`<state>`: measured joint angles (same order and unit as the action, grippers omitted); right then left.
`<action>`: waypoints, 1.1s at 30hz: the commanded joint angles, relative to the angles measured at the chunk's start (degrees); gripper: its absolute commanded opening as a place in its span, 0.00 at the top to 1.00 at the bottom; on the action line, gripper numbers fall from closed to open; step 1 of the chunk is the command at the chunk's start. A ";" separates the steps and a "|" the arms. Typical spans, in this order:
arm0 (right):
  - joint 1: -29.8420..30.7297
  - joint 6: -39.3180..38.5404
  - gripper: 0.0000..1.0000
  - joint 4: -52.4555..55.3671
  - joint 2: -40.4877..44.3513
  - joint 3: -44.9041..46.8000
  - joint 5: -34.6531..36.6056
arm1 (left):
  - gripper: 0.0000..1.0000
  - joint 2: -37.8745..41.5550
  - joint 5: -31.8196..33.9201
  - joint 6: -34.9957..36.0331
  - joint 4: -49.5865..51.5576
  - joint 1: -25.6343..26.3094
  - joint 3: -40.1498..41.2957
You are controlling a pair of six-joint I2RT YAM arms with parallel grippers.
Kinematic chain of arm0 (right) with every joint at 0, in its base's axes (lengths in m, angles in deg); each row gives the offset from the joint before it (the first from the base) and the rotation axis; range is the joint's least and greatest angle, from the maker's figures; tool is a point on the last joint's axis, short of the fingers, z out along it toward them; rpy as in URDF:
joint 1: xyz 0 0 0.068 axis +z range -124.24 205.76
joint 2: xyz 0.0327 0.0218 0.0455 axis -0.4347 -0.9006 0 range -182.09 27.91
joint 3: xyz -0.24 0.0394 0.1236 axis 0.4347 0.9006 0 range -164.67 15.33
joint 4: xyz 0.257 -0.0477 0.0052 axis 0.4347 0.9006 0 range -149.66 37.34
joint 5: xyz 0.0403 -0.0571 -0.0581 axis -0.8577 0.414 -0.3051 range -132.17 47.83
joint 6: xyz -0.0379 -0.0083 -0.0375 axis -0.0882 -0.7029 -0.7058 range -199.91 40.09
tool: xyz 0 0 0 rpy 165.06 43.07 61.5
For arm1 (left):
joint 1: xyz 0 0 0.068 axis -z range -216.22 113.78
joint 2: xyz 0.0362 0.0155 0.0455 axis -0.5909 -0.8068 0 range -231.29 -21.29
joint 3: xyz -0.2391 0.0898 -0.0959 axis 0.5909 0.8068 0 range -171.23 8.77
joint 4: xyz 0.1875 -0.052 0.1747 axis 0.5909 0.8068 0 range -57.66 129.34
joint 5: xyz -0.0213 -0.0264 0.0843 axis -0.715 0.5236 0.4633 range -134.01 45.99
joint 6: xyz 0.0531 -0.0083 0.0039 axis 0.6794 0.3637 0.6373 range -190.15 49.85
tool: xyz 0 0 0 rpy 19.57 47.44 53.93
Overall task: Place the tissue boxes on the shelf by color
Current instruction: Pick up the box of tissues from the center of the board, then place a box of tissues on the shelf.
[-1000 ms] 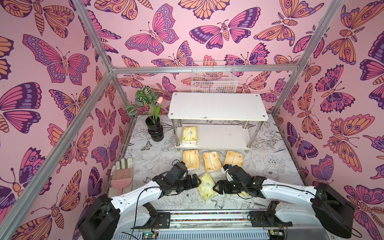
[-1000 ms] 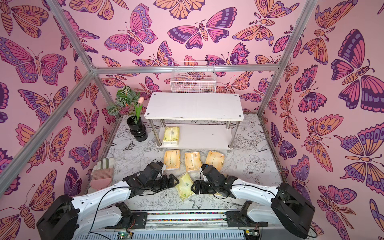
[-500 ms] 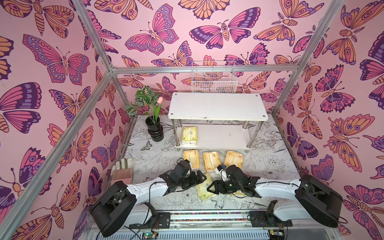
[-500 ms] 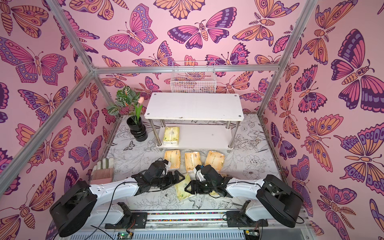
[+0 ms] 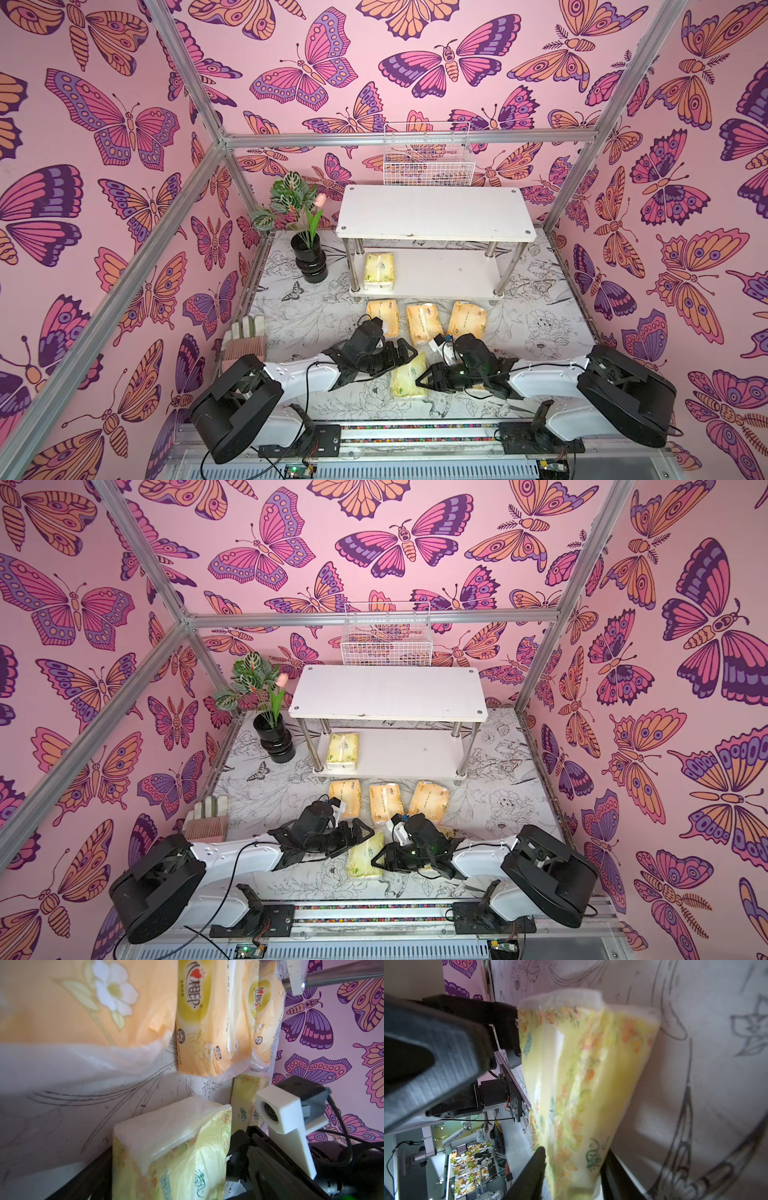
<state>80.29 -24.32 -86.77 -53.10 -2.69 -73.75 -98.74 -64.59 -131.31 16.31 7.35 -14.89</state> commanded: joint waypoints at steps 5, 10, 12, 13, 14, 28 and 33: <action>0.32 1.35 0.79 -3.15 0.25 0.27 -1.10 | 0.00 0.96 -0.12 -0.49 1.78 0.64 1.67; 0.26 1.64 0.87 1.80 6.71 0.18 -0.51 | 0.00 7.60 1.63 -1.00 5.64 0.65 1.06; 0.02 1.01 0.89 6.56 11.58 -0.46 0.61 | 0.00 11.16 3.75 0.53 11.08 0.64 -0.79; -0.22 0.68 0.89 9.10 13.67 -0.83 1.23 | 0.00 12.76 4.84 1.49 13.60 0.64 -1.85; -0.74 0.08 0.89 12.11 16.30 -1.40 1.90 | 0.00 14.61 6.48 2.63 17.12 0.64 -3.19; -21.57 -6.81 0.89 20.49 16.77 -15.40 2.73 | 0.00 22.57 20.12 21.31 44.53 -9.26 -20.90; -25.55 -9.15 0.90 19.39 4.70 -25.01 0.21 | 0.01 21.21 18.52 24.80 45.33 -12.60 -22.97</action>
<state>56.37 -30.57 -66.35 -44.16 -23.37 -71.36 -76.97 -45.86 -111.03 58.12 -4.34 -36.61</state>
